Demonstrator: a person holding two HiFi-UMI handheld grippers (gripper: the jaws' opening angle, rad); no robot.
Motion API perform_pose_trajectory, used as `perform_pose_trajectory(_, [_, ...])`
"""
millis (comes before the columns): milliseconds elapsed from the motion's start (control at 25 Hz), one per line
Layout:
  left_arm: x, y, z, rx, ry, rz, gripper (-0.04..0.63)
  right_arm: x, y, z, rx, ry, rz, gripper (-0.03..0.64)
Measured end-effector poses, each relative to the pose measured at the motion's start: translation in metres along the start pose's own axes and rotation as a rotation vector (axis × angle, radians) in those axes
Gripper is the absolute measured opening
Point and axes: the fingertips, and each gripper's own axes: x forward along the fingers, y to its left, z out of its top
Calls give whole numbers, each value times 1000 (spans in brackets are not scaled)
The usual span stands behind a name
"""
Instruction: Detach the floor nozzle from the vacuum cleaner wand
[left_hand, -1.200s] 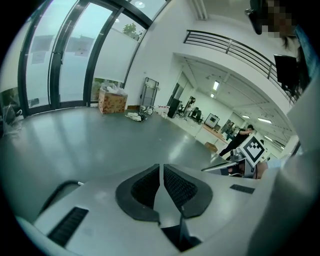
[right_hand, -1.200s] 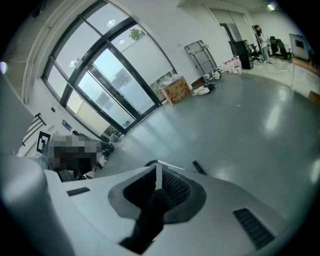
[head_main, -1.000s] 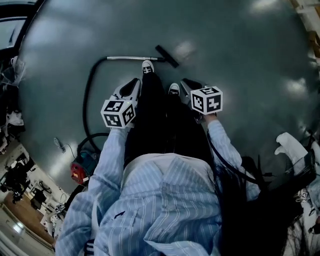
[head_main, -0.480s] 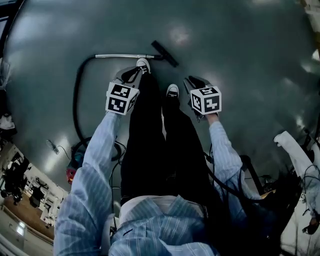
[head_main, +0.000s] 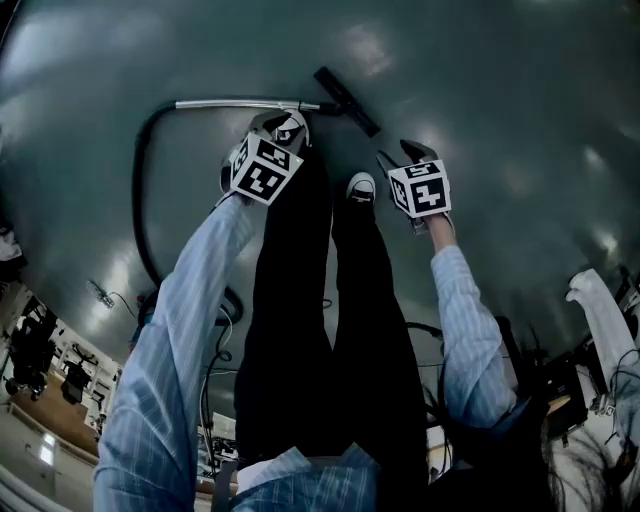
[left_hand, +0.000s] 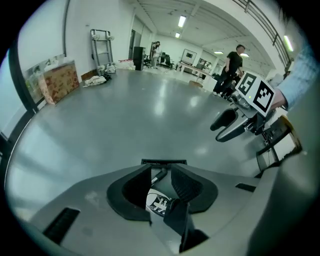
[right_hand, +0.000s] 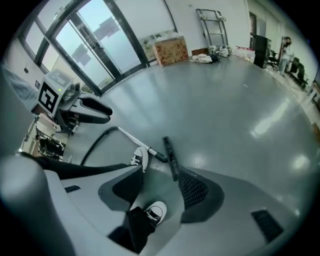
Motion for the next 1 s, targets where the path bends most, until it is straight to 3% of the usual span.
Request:
perform_pose_trajectory(280, [108, 22, -69, 253, 164, -51, 104, 110, -16, -37, -117, 104, -19, 229])
perform_pose_trajectory(520, [185, 31, -117, 426, 275, -76, 112, 188, -39, -53, -177, 147, -50, 235])
perform_pose_trajectory(800, [244, 47, -153, 509, 345, -101, 117, 258, -58, -55, -288, 194, -62, 238])
perform_pose_trajectory(1000, [276, 52, -164, 548, 363, -94, 118, 285, -60, -64, -278, 241, -13, 238])
